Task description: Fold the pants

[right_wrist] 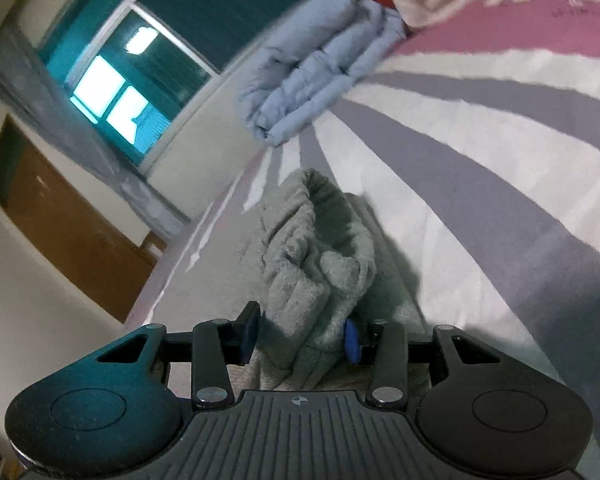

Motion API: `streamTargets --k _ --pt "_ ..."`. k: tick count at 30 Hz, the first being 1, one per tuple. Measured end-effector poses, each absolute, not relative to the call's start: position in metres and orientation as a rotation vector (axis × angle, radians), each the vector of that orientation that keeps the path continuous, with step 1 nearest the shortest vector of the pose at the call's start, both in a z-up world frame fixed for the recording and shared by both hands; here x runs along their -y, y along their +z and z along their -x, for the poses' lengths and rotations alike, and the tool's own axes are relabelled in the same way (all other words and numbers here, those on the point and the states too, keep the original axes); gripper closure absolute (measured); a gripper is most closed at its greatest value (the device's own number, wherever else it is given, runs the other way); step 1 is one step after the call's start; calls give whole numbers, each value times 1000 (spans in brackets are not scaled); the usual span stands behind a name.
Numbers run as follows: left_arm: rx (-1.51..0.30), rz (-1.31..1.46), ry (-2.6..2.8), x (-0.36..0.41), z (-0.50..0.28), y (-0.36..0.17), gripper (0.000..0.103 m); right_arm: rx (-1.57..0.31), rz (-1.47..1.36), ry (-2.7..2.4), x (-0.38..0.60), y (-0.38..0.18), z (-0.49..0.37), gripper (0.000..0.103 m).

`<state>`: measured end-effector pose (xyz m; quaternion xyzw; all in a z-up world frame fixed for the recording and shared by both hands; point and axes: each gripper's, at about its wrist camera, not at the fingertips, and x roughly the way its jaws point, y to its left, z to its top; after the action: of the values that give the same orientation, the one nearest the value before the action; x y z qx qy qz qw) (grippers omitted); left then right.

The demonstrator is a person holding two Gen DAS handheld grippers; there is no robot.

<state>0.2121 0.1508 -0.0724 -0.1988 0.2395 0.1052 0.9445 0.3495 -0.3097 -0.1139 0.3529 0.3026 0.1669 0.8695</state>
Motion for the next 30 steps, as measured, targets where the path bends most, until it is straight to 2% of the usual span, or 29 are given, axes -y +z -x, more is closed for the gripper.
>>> streamTargets --k 3,5,6,7,15,22,25,30 --pt "-495 400 214 -151 -212 -72 6 -653 -813 372 317 -118 -353 56" --pt "-500 396 215 -151 -212 -71 6 -617 -779 352 325 -106 -339 38" --pt "-503 392 217 -150 -213 -71 6 -583 -740 326 326 -98 -330 25" --pt "-506 385 219 -149 -213 -71 6 -563 -709 313 326 -93 -322 23" --pt "-516 359 222 -139 -219 -67 6 -547 -677 339 337 -89 -308 23" --pt "-505 327 181 -131 -228 -59 7 -690 -660 364 338 -100 -322 19" --pt "-501 315 126 -130 -242 -52 11 -761 -606 400 331 -105 -331 15" --pt "-582 454 -124 -136 -286 -61 26 -766 -701 485 343 -108 -343 15"
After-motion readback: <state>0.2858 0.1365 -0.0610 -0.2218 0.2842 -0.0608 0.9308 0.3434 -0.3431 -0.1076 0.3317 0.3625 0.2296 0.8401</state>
